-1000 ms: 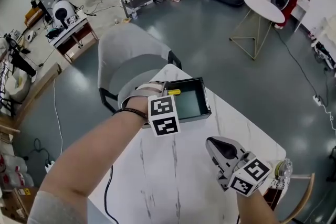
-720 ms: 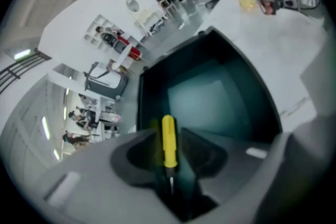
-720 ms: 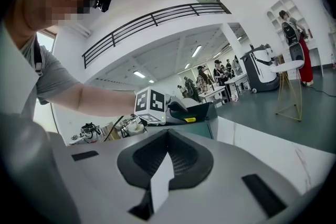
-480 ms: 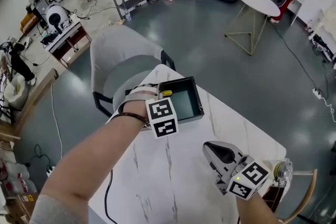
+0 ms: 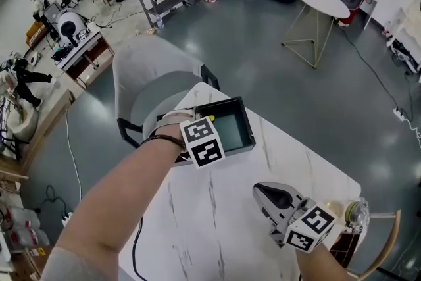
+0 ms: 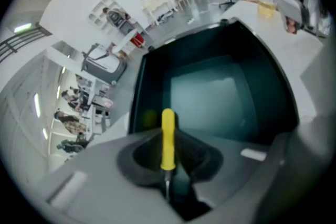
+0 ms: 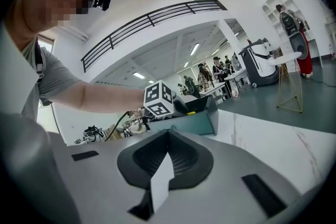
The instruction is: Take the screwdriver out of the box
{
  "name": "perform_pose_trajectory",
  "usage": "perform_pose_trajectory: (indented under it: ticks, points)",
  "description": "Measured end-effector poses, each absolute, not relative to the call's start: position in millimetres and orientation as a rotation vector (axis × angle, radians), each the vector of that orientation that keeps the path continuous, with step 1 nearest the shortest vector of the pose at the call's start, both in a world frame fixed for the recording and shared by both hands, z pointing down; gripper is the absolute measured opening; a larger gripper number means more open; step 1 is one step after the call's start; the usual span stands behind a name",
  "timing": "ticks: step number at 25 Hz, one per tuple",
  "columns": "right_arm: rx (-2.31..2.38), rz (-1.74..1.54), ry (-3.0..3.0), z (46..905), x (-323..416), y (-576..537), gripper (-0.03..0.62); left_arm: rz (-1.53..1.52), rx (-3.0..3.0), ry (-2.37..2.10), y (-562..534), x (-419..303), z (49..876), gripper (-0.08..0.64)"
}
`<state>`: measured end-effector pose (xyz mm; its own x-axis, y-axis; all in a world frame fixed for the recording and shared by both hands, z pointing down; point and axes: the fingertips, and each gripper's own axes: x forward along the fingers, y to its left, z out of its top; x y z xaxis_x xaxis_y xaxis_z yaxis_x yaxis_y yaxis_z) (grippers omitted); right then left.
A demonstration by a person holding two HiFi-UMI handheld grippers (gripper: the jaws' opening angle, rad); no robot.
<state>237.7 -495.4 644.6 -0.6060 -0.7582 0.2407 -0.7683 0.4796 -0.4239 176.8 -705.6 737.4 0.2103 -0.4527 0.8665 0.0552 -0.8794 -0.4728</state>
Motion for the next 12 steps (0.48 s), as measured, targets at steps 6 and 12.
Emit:
perform_pose_trajectory:
  ticks: [6, 12]
  points:
    - [1.386, 0.795, -2.690, 643.0, 237.1, -493.1, -0.002, -1.673, -2.113, 0.454, -708.9, 178.0, 735.7, 0.060]
    - [1.408, 0.781, -2.689, 636.2, 241.2, -490.1, -0.001, -1.645, -2.173, 0.475, -709.5, 176.0, 736.1, 0.060]
